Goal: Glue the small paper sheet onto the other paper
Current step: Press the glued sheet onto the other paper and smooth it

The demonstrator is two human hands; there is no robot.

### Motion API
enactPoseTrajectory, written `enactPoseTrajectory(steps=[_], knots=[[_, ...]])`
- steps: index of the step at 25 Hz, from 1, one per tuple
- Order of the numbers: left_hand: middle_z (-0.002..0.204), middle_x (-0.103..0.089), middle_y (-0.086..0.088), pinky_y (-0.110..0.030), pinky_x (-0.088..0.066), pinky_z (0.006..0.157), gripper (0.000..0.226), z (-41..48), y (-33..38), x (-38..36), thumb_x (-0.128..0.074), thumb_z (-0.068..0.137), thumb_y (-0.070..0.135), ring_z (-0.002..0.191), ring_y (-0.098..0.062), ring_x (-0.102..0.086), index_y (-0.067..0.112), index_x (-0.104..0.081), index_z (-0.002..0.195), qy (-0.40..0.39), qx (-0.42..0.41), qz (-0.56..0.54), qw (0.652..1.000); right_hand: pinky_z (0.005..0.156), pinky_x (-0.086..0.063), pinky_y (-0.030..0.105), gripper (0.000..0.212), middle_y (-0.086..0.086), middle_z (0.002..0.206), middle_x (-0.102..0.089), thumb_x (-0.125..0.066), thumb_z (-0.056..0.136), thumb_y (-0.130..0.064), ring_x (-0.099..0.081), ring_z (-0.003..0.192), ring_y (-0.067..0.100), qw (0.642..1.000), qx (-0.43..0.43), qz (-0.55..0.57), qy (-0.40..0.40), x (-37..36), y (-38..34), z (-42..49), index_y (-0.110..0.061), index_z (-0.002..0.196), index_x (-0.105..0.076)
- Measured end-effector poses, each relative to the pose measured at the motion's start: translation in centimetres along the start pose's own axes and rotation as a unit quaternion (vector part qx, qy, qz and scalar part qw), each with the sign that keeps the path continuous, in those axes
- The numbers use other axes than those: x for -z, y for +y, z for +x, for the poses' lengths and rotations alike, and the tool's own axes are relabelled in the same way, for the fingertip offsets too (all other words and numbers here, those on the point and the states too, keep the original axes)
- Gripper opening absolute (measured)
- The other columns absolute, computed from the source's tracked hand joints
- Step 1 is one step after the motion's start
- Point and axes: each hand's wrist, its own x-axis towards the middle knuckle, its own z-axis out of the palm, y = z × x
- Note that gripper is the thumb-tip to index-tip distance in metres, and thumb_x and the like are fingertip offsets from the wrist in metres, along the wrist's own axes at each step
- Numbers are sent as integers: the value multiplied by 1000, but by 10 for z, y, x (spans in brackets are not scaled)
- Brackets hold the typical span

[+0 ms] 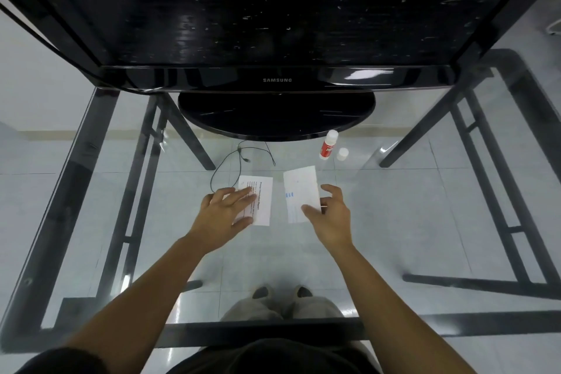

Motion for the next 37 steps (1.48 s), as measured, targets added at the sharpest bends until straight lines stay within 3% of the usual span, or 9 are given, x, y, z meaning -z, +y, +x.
enactPoseTrajectory(steps=[8, 12, 22, 24, 27, 29, 32, 34, 37], knots=[[148, -35, 3, -40, -26, 103, 51, 28, 56, -17, -49, 91, 42, 129, -26, -29, 24, -39, 138, -3, 3, -13, 1000, 54, -45, 7, 19, 2, 95, -59, -59, 89, -16, -58, 75, 9, 988, 110, 5, 111, 44, 17, -13, -8, 105, -65], [149, -33, 5, -41, -28, 102, 51, 32, 65, -18, -48, 91, 43, 129, -24, -27, 26, -37, 139, -5, 19, -16, 1000, 55, -41, 13, 21, -1, 90, -51, -56, 91, -15, -53, 68, 11, 979, 149, -42, 130, 48, 23, -16, -7, 107, -65], [150, -29, 4, -43, -32, 99, 55, 35, 70, -7, -45, 93, 42, 126, -23, -30, 24, -28, 142, 10, 38, -49, 998, 66, -35, -2, 40, -5, 90, -47, -48, 93, -24, -48, 71, 6, 938, 267, -214, 48, 36, 22, -22, -12, 131, -49], [139, -46, -6, -37, -38, 95, 45, 37, 75, 7, -47, 94, 38, 119, -24, -45, 17, -45, 133, 68, 100, -210, 970, 58, -40, 3, 40, -8, 90, -50, -40, 94, -38, -52, 74, 3, 943, 248, -221, 30, 33, 16, -20, -12, 121, -53], [98, -72, -4, -21, -50, 72, 32, 42, 81, 36, -50, 91, 43, 87, -17, -67, 18, -68, 97, 33, 206, -501, 840, 65, -47, 33, 32, 15, 95, -56, -50, 89, -7, -54, 82, 23, 900, 319, -297, 27, 22, 10, -22, -10, 121, -56], [88, -74, -2, -16, -51, 65, 33, 45, 82, 51, -55, 88, 45, 78, -11, -69, 16, -71, 90, -9, 224, -571, 790, 67, -46, 43, 38, 18, 95, -56, -48, 85, 2, -52, 83, 34, 883, 325, -339, 22, 14, 5, -23, -9, 121, -56], [83, -74, -6, -20, -51, 65, 28, 50, 79, 59, -65, 84, 37, 75, -14, -69, 10, -73, 86, -16, 232, -594, 770, 66, -51, 44, 34, 15, 93, -57, -53, 86, -3, -54, 81, 32, 882, 319, -346, 31, 7, -1, -21, -9, 119, -58], [78, -73, -4, -21, -49, 64, 19, 53, 75, 61, -68, 83, 28, 71, -12, -68, 11, -73, 83, 2, 244, -586, 773, 74, -54, 39, 47, 14, 102, -58, -64, 84, -27, -56, 86, 26, 864, 352, -358, 21, 5, 1, -22, -10, 126, -52], [75, -73, -1, -20, -49, 65, 14, 58, 62, 65, -67, 83, 26, 66, -8, -66, 14, -72, 81, -10, 233, -545, 805, 87, -41, 27, 70, 3, 120, -47, -38, 83, -66, -42, 103, 11, 924, 295, -241, -38, 7, 0, -27, -22, 139, -36]])
